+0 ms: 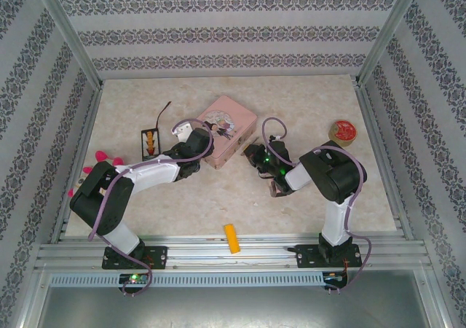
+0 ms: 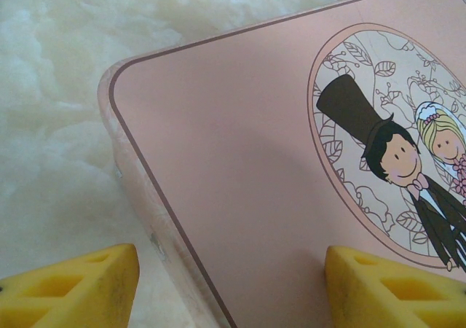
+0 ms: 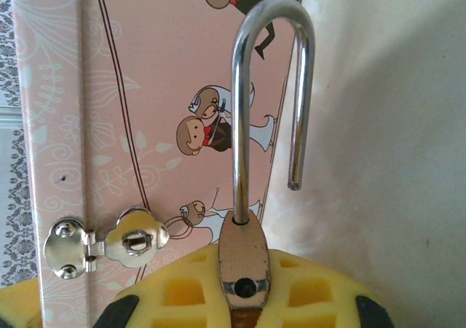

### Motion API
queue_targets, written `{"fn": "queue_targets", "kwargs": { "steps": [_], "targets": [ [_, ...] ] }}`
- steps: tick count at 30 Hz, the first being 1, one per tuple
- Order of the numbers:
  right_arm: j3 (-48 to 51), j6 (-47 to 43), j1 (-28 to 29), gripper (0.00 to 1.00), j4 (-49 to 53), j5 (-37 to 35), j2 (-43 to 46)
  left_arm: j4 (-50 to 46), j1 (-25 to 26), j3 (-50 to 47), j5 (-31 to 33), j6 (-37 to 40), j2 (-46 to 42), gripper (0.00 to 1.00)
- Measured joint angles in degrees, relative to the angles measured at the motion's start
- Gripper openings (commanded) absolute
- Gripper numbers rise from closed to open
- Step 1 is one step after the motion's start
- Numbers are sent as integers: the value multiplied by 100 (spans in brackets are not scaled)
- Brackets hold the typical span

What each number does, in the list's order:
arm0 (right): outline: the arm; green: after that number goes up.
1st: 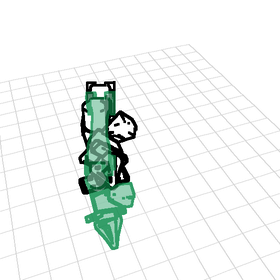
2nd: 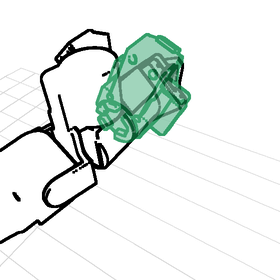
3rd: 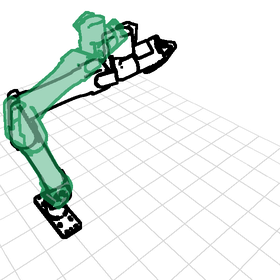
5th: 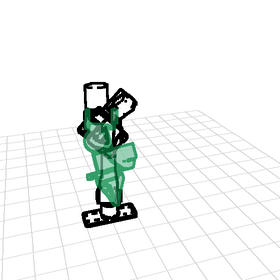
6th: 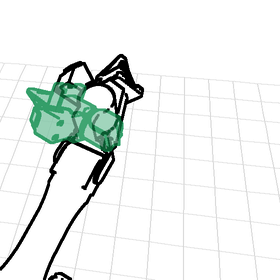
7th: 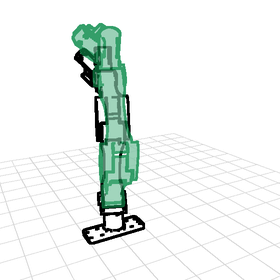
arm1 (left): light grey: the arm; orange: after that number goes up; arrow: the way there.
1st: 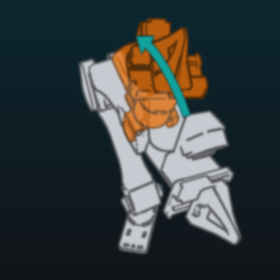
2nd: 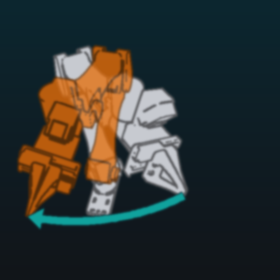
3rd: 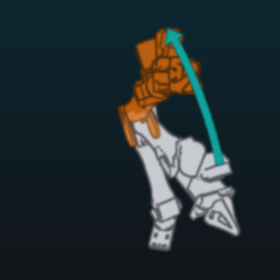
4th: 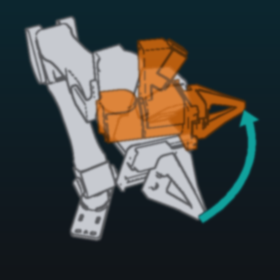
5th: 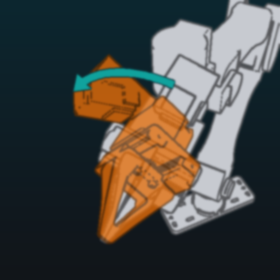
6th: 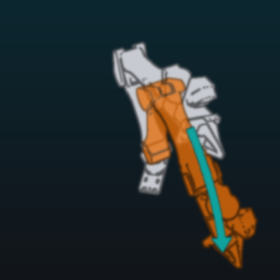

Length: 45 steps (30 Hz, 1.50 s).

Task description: Unlock a padlock with a key

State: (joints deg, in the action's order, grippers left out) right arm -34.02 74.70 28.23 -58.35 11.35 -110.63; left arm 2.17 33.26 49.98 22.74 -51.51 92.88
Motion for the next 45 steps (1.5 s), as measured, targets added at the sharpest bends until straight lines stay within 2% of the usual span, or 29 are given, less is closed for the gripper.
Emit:
{"fn": "queue_targets", "kwargs": {
  "steps": [8,17,24,30,37,45],
  "targets": [
    [13,-264,0,0,273,-7,345,79,-83,-101,-13,101,-81,66],
    [42,-1016,-2,0,1384,-44,1405,291,-614,-291,-306,599,-249,66],
    [-407,-2155,-2,0,3604,-195,2275,365,-992,-245,-654,999,-245,69],
    [-1040,-3200,-120,0,5495,-306,2763,367,-1115,-48,-911,1132,-186,81],
    [-2149,-4529,-330,0,7663,-448,2809,341,-1115,-22,-1204,1141,-229,100],
    [-3335,-5960,-518,0,9342,-625,2203,304,-1117,-144,-1329,1034,-938,99]
  ]
}}
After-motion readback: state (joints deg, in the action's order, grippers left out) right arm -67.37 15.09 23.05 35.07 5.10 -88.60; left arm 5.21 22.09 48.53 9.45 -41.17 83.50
